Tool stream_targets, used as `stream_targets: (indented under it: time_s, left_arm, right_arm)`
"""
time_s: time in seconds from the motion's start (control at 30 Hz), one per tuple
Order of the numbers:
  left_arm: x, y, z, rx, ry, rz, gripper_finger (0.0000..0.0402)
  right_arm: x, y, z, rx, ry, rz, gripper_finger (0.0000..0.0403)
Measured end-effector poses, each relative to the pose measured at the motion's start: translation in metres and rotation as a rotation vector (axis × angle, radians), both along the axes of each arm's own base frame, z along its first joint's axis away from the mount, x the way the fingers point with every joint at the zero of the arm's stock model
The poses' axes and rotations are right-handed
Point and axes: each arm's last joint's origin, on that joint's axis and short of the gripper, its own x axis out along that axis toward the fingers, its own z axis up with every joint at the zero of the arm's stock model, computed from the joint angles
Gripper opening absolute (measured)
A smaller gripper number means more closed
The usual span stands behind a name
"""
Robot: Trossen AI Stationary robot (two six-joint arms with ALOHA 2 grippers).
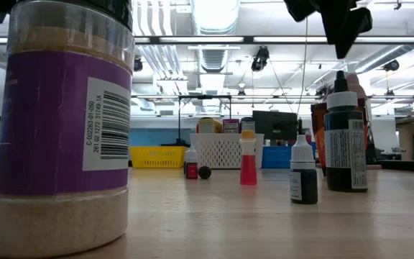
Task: Pick & Place Kitchen Items
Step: Put the orange seasoning pack into the blue basket
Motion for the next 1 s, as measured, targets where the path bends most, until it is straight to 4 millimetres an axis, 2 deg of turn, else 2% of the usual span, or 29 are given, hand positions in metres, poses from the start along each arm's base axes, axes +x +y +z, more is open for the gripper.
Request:
stream_targets:
  time_s: [0.37, 0.67, 1.0]
  left_arm:
    - [0.001, 0.0, 0.0, -0.01, 0.0, 0.002, 0.0207]
    - [0.001, 0.0, 0.0, -0.01, 0.0, 0.002, 0.0207]
    - [0.0, 0.0, -0.001, -0.011, 0.006, 0.002, 0.0207]
  right_arm:
    - [-0.001, -0.002, -0.015, -0.016, 0.038, 0.021, 0.0267]
    - [-0.001, -0.026, -0.047, -0.025, 0.07, 0.018, 0.0241]
    - [-0.003, -0.032, -0.085, -0.022, 0.072, 0.045, 0.0226]
